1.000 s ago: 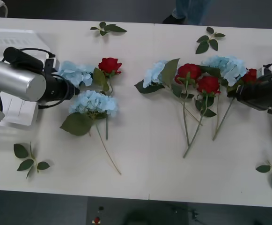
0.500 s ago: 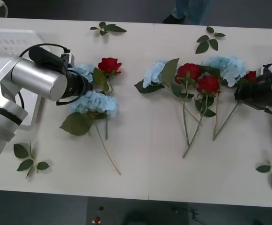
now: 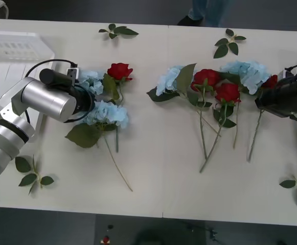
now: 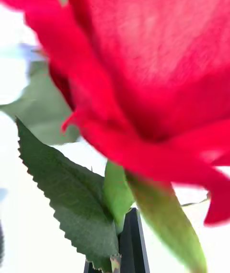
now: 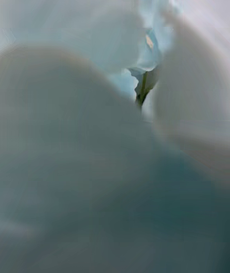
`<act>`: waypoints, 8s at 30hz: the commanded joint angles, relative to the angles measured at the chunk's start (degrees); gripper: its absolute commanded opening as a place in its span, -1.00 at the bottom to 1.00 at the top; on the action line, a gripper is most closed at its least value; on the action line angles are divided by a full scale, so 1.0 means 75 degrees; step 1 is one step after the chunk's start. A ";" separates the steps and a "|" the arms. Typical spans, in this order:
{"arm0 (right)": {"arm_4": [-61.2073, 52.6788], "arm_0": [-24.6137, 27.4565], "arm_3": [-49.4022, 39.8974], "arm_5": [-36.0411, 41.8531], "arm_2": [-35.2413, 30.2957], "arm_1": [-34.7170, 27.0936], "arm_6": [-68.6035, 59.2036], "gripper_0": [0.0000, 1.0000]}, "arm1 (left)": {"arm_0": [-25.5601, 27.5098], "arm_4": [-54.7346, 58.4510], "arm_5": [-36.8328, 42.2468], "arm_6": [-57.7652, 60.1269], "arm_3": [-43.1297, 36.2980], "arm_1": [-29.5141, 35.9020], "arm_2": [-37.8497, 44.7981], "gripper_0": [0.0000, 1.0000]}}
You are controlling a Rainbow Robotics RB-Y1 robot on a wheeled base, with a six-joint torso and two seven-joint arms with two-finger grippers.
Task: Put the red flowers into the right box and the blue flowers into the left box
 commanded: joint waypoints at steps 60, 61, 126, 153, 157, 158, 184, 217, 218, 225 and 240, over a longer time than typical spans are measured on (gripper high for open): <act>0.2255 -0.0257 0.0829 -0.0145 -0.0901 -0.2035 0.4088 1.00 | 0.3412 0.4948 0.1607 -0.4060 -0.4293 0.4378 0.4920 1.00; 0.2232 -0.0257 0.0805 -0.0145 -0.0901 -0.2035 0.4099 1.00 | 0.3412 0.5159 0.1958 -0.4037 -0.4586 0.4343 0.4908 1.00; 0.2654 -0.0268 0.0758 -0.0919 -0.0889 0.1515 -0.0401 -1.00 | 0.1877 -0.3243 0.2650 0.2748 -0.4668 -0.0087 -0.1947 -0.67; 0.2244 -0.0257 -0.0718 0.0101 -0.1323 0.0472 -0.0225 -1.00 | 0.2920 -0.3583 0.2544 0.2830 -0.8324 0.2362 -0.0365 -1.00; 0.1611 -0.0093 -0.1129 0.0136 -0.1405 0.0156 -0.0084 -1.00 | 0.3740 -0.3559 0.2556 0.2819 -0.9308 0.2889 0.0772 -1.00; 0.1470 -0.0034 -0.1234 0.0148 -0.1464 0.0097 -0.0014 -1.00 | 0.3905 -0.3501 0.2556 0.2807 -0.9484 0.2983 0.1065 -1.00; -0.7377 0.1829 -0.3554 0.3206 -0.3679 -0.1215 1.1037 -1.00 | 0.2850 0.0413 0.1572 -0.1693 -0.4527 0.3393 0.4944 -1.00; -0.7143 0.2005 -0.6589 0.0945 -0.3116 0.0519 1.1313 -1.00 | 0.4373 0.4386 0.0072 -0.3158 -0.7387 0.3639 0.3666 1.00; -0.7190 0.1947 -0.6601 0.0898 -0.3022 0.0519 1.1313 -1.00 | 0.4373 0.4398 -0.0127 -0.3345 -0.7387 0.3639 0.3479 1.00; -0.7354 0.1654 -0.6613 0.0511 -0.2659 0.0660 1.1313 -1.00 | 0.3846 0.5628 0.0669 -0.3955 -0.7328 0.3171 0.2635 1.00; -0.7518 0.1290 -0.6613 0.0007 -0.2190 0.0836 1.1313 -1.00 | 0.3248 0.9823 0.1267 -1.0623 -0.4750 0.0815 0.2647 1.00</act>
